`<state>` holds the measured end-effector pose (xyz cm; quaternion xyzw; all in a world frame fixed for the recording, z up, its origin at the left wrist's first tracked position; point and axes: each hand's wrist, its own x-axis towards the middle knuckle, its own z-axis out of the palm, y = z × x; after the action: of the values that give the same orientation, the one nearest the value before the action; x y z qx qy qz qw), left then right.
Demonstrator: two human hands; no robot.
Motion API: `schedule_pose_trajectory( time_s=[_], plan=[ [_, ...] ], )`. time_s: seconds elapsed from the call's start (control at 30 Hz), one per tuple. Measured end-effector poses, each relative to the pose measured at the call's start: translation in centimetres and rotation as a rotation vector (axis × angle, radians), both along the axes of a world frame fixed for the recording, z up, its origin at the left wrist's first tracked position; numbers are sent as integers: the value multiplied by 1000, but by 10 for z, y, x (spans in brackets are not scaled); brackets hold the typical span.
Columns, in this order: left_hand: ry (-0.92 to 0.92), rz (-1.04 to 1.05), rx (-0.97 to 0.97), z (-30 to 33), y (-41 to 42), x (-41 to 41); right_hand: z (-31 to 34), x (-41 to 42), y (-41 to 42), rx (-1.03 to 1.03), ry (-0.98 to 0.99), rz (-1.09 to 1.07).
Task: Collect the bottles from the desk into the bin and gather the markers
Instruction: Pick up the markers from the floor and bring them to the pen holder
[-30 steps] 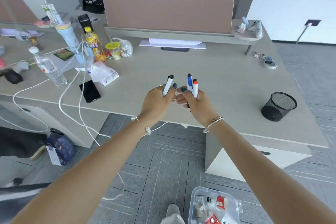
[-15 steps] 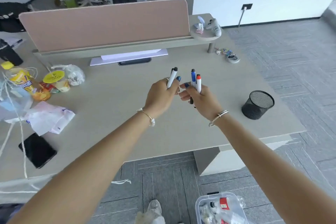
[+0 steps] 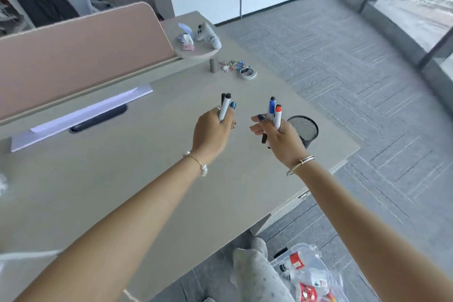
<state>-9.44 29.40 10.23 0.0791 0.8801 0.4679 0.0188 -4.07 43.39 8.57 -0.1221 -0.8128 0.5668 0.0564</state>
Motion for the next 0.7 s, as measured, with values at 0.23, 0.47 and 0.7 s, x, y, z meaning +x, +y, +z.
schedule_pose_trajectory(
  time_s=[0.23,0.47,0.7],
  plan=[
    [-88,-75,-20,-22,92,-60,-27,-29,121,193,-5,-120],
    [-136,-101,-32,-43,158,-90,-71,-56,173,365,-57,-50],
    [-160,-104,-42,-59,171,-102,-102,-61,165,390,-102,-8]
  ],
)
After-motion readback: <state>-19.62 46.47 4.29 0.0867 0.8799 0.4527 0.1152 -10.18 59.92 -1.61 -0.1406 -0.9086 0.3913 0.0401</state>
